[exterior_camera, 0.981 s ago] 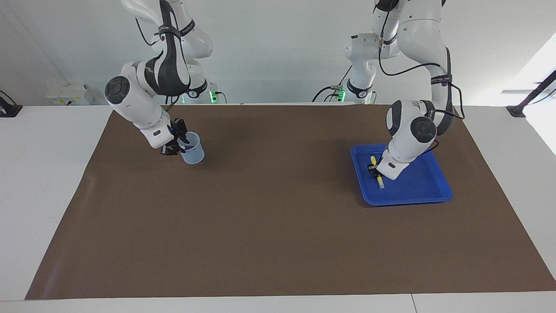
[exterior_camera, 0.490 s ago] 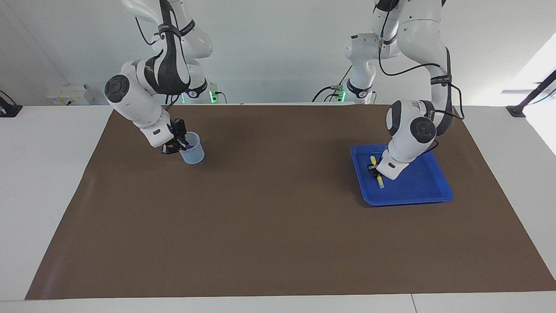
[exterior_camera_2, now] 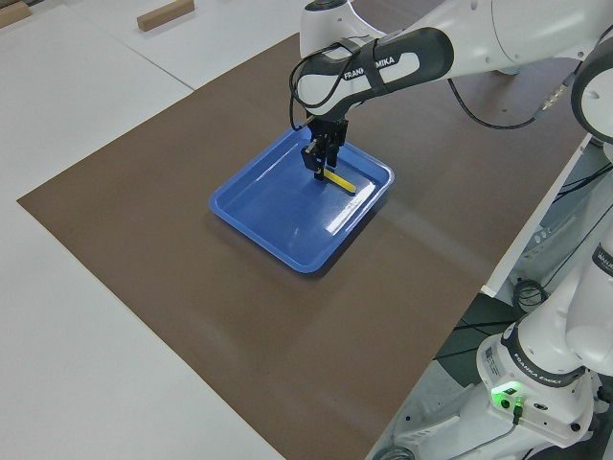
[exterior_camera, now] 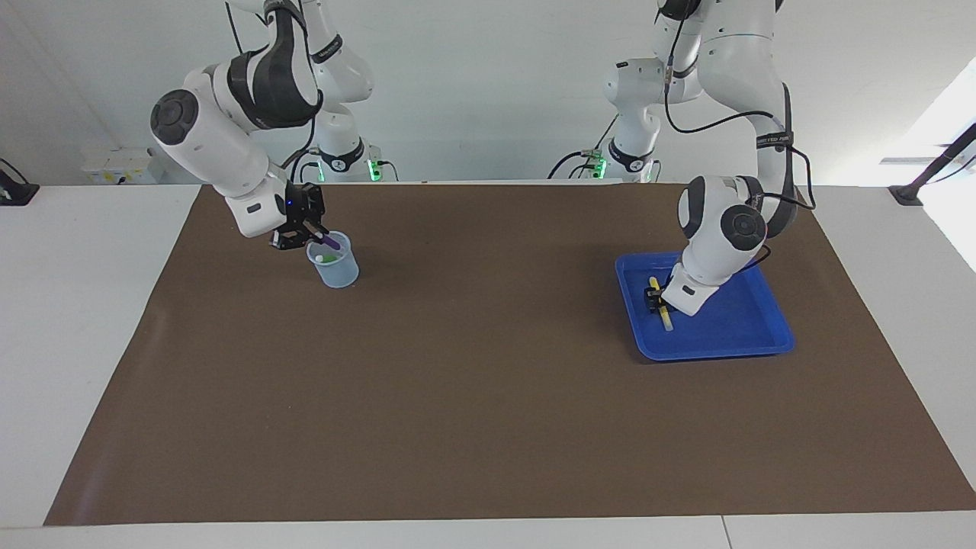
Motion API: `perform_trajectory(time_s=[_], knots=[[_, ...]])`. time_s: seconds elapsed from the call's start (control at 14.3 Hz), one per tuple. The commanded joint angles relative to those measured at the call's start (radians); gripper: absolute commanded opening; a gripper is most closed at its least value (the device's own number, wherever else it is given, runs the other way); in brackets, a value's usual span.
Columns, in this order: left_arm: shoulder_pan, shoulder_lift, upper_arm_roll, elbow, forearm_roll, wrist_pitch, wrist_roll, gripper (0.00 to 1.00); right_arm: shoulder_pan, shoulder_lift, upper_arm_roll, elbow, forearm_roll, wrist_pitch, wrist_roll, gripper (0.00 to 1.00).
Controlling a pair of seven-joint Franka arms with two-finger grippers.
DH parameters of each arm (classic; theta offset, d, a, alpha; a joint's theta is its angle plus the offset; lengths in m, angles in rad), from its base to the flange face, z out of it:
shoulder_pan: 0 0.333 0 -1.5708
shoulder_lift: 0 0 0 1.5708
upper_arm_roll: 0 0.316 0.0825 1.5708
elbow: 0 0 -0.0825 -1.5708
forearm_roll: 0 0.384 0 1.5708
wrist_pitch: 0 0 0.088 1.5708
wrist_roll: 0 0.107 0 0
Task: Right arm passes pens to left for tray arrangement
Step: 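Grasp the purple pen with the right gripper and lift it out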
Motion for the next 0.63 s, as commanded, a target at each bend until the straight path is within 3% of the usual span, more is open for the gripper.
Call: perform_trajectory(time_s=[0.0, 0.35, 0.56], knots=[[0.004, -0.016, -0.001, 0.000, 0.022, 0.002, -0.018, 0.54, -0.003, 0.012, 0.026, 0.107, 0.096, -0.084, 0.234, 0.04], [0.004, -0.027, -0.005, 0.089, 0.011, -0.139, -0.017, 0.54, -0.001, 0.007, 0.098, 0.116, 0.303, -0.002, 0.716, 0.04], [0.004, -0.042, -0.003, 0.248, -0.114, -0.360, -0.036, 0.54, -0.001, 0.009, 0.165, 0.113, 0.372, 0.115, 0.980, 0.04]])
